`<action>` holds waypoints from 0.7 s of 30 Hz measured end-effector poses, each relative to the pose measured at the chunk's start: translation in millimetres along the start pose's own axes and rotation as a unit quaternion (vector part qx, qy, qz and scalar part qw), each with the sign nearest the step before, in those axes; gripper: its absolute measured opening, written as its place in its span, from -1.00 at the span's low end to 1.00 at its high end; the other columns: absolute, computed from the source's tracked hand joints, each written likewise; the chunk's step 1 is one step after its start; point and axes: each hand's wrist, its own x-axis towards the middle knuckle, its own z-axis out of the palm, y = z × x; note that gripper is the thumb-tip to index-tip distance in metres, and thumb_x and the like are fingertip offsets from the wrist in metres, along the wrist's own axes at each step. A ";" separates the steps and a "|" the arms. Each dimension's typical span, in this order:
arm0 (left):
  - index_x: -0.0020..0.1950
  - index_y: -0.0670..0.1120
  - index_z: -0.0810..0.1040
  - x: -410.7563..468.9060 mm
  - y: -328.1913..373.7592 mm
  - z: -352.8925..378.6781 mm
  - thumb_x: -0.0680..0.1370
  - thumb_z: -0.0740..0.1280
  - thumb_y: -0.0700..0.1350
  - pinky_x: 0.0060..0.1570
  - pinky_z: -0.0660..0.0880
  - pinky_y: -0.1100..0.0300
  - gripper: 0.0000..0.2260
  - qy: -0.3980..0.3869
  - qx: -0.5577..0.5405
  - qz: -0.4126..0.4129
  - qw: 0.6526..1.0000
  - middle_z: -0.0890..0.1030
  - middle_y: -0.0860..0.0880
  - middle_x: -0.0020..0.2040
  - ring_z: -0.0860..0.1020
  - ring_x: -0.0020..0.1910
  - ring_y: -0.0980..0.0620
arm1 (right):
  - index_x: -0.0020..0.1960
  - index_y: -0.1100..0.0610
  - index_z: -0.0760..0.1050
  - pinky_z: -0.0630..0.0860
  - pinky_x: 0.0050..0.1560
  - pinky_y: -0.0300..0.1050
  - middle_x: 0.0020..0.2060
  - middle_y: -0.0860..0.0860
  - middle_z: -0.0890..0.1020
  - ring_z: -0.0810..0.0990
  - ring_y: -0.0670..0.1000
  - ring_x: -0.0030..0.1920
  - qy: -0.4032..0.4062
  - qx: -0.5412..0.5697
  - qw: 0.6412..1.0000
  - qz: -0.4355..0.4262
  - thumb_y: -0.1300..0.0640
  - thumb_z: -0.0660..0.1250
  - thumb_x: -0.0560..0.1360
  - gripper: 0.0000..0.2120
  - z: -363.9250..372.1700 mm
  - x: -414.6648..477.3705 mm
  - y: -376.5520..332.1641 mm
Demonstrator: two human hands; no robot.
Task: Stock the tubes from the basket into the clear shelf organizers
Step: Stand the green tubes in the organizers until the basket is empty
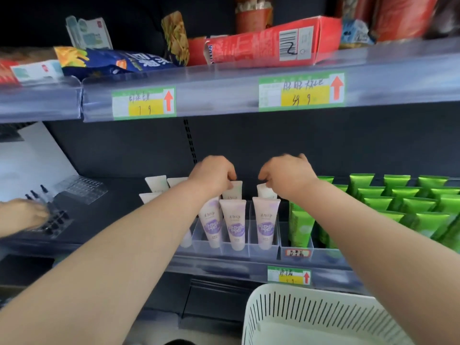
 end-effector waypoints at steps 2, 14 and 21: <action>-0.01 0.03 0.67 5.9 0.3 4.5 0.47 0.44 -0.16 -0.07 0.48 0.14 -0.86 -0.005 0.004 0.003 1.000 0.63 0.05 -0.04 0.57 -0.04 0.02 | 0.00 -0.16 0.58 0.22 0.21 0.02 0.00 -0.10 0.62 0.53 0.02 0.07 -0.021 -0.001 1.000 0.009 0.25 0.25 0.46 -0.66 2.2 3.7 2.0; -0.05 0.00 0.65 28.6 2.1 12.6 0.47 0.44 -0.14 -0.12 0.50 0.12 -0.91 0.008 -0.020 0.018 1.000 0.63 0.03 -0.05 0.57 -0.05 0.00 | 0.06 -0.15 0.56 0.25 0.27 0.06 -0.07 -0.05 0.63 0.57 0.06 0.00 0.014 0.004 0.999 0.033 0.18 0.26 0.51 -0.73 15.9 11.5 3.5; 0.03 -0.03 0.66 15.4 -21.1 -5.0 0.46 0.45 -0.15 0.07 0.54 0.07 -0.84 0.041 -0.111 0.001 0.993 0.65 0.03 -0.01 0.59 0.00 0.03 | 0.16 -0.07 0.54 0.36 0.09 -0.04 0.04 -0.02 0.62 0.55 0.08 0.07 0.016 0.020 1.000 0.003 0.13 0.24 0.52 -0.74 9.3 12.4 -13.1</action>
